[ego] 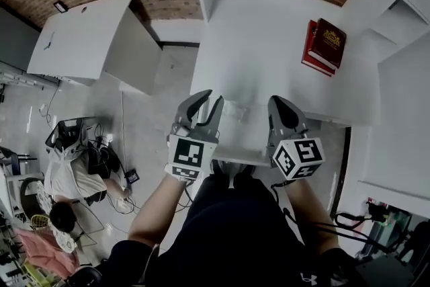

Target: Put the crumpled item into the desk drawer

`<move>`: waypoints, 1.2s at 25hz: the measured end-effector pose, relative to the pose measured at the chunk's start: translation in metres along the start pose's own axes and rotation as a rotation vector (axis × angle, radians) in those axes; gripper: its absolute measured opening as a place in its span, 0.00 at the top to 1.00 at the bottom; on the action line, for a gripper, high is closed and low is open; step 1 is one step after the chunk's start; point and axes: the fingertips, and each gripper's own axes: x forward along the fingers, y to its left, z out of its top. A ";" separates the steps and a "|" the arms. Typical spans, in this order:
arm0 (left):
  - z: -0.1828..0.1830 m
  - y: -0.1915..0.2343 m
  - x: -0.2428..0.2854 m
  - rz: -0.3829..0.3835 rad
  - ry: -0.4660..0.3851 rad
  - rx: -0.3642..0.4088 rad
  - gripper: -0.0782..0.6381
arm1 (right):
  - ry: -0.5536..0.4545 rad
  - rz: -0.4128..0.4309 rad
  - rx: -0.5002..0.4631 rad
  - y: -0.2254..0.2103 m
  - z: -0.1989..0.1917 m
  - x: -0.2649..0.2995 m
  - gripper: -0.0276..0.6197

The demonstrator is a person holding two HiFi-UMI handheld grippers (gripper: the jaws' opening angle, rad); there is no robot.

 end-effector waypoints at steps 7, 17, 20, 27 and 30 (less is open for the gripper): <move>0.050 0.004 -0.014 0.018 -0.126 -0.020 0.84 | -0.103 0.003 -0.060 0.009 0.050 -0.007 0.95; 0.094 0.004 -0.029 0.021 -0.256 -0.042 0.89 | -0.202 0.009 -0.138 0.024 0.091 -0.015 0.95; 0.102 0.003 -0.031 0.029 -0.280 -0.054 0.89 | -0.234 0.017 -0.168 0.028 0.100 -0.019 0.95; 0.116 0.005 -0.038 0.028 -0.314 -0.063 0.89 | -0.296 0.024 -0.257 0.043 0.120 -0.026 0.95; 0.119 0.007 -0.038 0.025 -0.319 -0.066 0.89 | -0.298 0.026 -0.266 0.045 0.122 -0.024 0.95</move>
